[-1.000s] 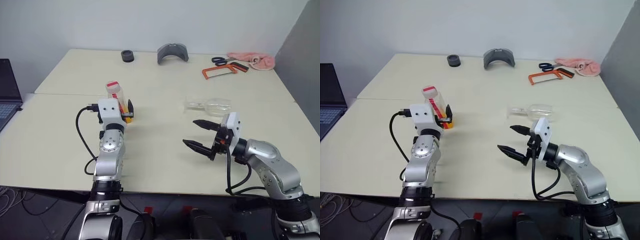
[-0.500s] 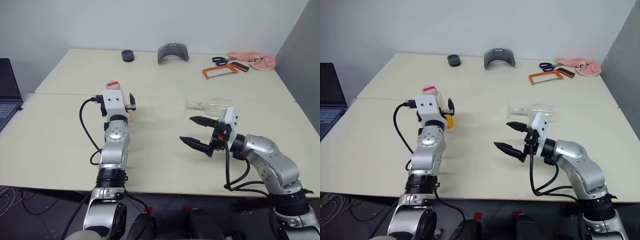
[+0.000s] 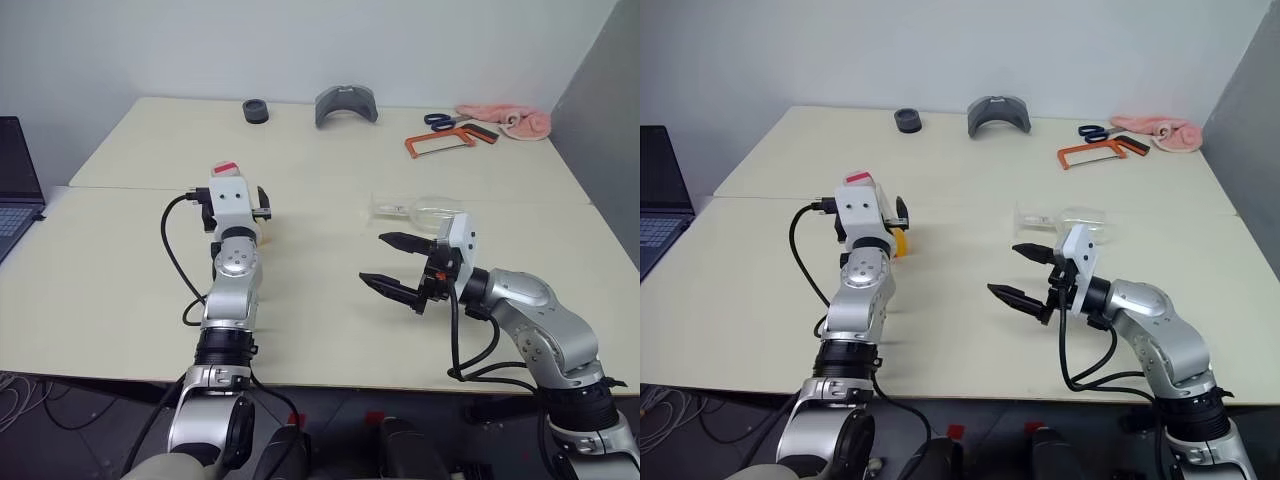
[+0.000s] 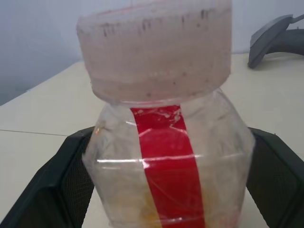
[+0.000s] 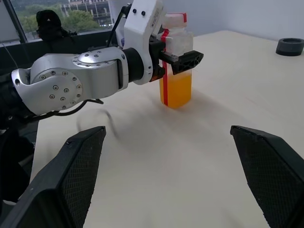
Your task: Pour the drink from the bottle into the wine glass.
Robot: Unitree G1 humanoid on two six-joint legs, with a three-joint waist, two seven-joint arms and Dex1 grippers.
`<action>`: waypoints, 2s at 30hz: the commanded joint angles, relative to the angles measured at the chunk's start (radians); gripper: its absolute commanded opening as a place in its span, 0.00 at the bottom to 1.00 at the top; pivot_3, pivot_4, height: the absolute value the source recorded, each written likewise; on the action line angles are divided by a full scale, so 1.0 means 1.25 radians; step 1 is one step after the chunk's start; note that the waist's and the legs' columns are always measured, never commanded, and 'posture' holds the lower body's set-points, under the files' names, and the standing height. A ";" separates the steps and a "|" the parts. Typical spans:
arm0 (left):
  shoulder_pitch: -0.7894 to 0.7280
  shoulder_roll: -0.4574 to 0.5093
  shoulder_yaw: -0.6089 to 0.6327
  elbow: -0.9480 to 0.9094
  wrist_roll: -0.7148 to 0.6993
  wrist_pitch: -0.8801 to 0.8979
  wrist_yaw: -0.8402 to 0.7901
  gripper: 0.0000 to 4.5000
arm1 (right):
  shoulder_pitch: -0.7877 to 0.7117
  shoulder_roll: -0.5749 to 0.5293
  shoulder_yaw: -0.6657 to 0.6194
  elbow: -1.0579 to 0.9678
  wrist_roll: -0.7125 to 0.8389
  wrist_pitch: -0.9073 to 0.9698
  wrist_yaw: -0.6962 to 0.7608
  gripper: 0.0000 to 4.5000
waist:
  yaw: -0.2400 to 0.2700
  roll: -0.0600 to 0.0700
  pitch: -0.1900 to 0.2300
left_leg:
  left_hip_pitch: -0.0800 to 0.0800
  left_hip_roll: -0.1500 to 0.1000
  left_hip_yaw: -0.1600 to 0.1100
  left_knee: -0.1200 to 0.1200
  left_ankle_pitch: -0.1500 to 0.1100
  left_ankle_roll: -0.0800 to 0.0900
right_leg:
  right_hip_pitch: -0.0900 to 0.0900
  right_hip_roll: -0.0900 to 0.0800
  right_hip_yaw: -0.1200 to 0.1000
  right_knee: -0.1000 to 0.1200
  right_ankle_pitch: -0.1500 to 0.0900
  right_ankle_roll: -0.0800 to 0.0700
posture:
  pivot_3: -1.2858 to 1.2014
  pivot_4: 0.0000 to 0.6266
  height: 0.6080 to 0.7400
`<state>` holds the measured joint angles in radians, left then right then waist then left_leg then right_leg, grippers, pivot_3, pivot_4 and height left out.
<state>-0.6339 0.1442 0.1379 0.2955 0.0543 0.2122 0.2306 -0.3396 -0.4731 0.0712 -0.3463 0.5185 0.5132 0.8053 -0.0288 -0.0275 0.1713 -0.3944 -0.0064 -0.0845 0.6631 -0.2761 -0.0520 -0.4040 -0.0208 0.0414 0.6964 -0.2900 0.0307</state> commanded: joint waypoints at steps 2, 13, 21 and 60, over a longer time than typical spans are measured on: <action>-0.037 0.018 0.008 0.008 0.008 -0.020 0.006 1.00 | -0.015 0.000 -0.015 -0.017 0.018 -0.001 0.001 1.00 | 0.000 0.000 0.000 | 0.000 0.000 0.000 0.000 0.000 0.000 | 0.000 0.000 0.000 0.000 0.000 0.000 | 0.52 0.24 1.00; -0.057 0.011 0.001 0.031 0.008 -0.032 0.005 1.00 | -0.014 -0.001 -0.016 -0.013 0.017 -0.003 -0.001 1.00 | 0.000 0.000 0.000 | 0.000 0.000 0.000 0.000 0.000 0.000 | 0.000 0.000 0.000 0.000 0.000 0.000 | 0.52 0.24 1.00; -0.049 0.010 0.001 0.021 0.007 -0.036 -0.002 0.72 | -0.012 -0.002 -0.019 -0.013 0.018 -0.002 -0.003 1.00 | 0.000 0.000 0.000 | 0.000 0.000 0.000 0.000 0.000 0.000 | 0.000 0.000 0.000 0.000 0.000 0.000 | 0.52 0.24 1.00; 0.021 0.118 -0.161 -0.106 -0.350 -0.015 -0.924 0.40 | 0.135 0.011 -0.056 -0.175 -0.015 -0.036 -0.151 1.00 | -0.001 0.000 0.000 | -0.001 0.000 0.000 0.000 0.000 0.000 | 0.000 0.000 0.000 0.000 0.000 0.000 | 0.52 0.24 1.00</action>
<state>-0.5792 0.2840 -0.0355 0.1738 -0.3577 0.2086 -0.8440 -0.1677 -0.4420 0.0446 -0.4820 0.4570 0.4374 0.6283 -0.0300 -0.0274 0.1714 -0.3954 -0.0064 -0.0843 0.6636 -0.2759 -0.0522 -0.4044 -0.0202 0.0413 0.6962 -0.2901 0.0307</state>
